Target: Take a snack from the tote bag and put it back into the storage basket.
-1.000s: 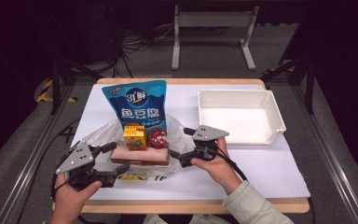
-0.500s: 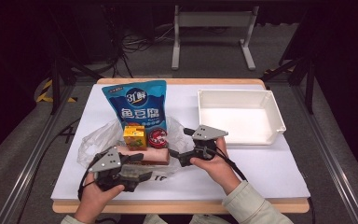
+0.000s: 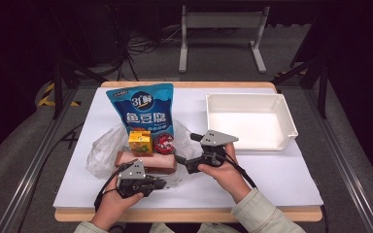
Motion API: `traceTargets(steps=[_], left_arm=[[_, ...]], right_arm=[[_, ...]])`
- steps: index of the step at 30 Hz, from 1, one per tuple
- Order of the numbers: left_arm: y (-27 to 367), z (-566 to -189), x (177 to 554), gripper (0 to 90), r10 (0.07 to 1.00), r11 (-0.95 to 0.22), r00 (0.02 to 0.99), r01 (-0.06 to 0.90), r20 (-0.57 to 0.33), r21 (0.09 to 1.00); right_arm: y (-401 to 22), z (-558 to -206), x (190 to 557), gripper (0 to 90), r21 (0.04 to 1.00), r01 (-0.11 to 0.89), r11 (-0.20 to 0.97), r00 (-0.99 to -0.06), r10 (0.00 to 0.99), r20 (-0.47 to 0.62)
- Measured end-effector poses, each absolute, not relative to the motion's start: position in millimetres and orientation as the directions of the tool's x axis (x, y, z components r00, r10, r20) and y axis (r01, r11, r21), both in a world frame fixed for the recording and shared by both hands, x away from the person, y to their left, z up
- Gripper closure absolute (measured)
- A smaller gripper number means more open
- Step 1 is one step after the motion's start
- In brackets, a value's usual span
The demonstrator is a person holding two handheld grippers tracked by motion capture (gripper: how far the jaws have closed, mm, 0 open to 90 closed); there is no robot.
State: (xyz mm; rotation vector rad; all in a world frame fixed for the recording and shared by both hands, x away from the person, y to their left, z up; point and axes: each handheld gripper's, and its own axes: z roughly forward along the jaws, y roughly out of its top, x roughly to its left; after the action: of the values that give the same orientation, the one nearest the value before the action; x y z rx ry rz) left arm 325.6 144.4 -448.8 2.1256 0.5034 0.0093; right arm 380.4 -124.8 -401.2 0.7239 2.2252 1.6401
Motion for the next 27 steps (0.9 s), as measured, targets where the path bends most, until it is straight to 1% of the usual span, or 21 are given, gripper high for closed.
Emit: traceTargets(steps=[3,10,16,20,22,23,24,25,26,27], left_arm=[[141.2,-453.3,327.1,88.9,0.362,-0.513,0.915,0.356,-0.179,0.781],[141.3,-454.6,327.8,89.2,0.370,-0.513,0.910,0.367,-0.186,0.776],[141.6,-455.3,327.7,89.2,0.373,-0.516,0.909,0.370,-0.187,0.772],[141.5,-455.4,328.0,89.0,0.376,-0.514,0.908,0.369,-0.184,0.774],[141.5,-455.2,327.8,88.9,0.377,-0.512,0.908,0.370,-0.185,0.775],[141.7,-454.9,327.8,88.8,0.375,-0.513,0.908,0.370,-0.185,0.775],[141.8,-454.8,327.8,88.8,0.375,-0.513,0.908,0.370,-0.186,0.775],[141.8,-454.8,327.8,88.7,0.375,-0.513,0.908,0.370,-0.186,0.775],[142.0,-454.8,327.7,88.7,0.375,-0.513,0.908,0.371,-0.186,0.774],[142.1,-454.8,327.7,88.7,0.375,-0.513,0.908,0.371,-0.187,0.774]], right_arm=[[-124.0,-398.2,378.7,6.3,0.949,0.218,0.227,-0.839,0.541,0.063],[-126.9,-387.7,374.9,7.4,0.959,0.199,0.203,-0.842,0.537,0.061],[-139.8,-382.4,373.7,7.1,0.953,0.209,0.219,-0.832,0.552,0.056],[-149.6,-373.0,369.6,8.6,0.960,0.200,0.199,-0.833,0.549,0.059],[-151.5,-366.1,367.7,15.9,0.966,0.183,0.183,-0.842,0.537,0.058],[-151.3,-362.5,367.2,23.1,0.969,0.170,0.181,-0.848,0.528,0.050],[-150.7,-360.3,366.9,32.7,0.969,0.157,0.189,-0.853,0.521,0.037],[-150.7,-360.3,366.9,32.7,0.969,0.157,0.189,-0.853,0.521,0.037],[-149.2,-359.0,366.9,40.3,0.969,0.144,0.200,-0.861,0.508,0.023],[-145.8,-359.0,367.5,52.7,0.968,0.142,0.208,-0.864,0.503,0.019]])
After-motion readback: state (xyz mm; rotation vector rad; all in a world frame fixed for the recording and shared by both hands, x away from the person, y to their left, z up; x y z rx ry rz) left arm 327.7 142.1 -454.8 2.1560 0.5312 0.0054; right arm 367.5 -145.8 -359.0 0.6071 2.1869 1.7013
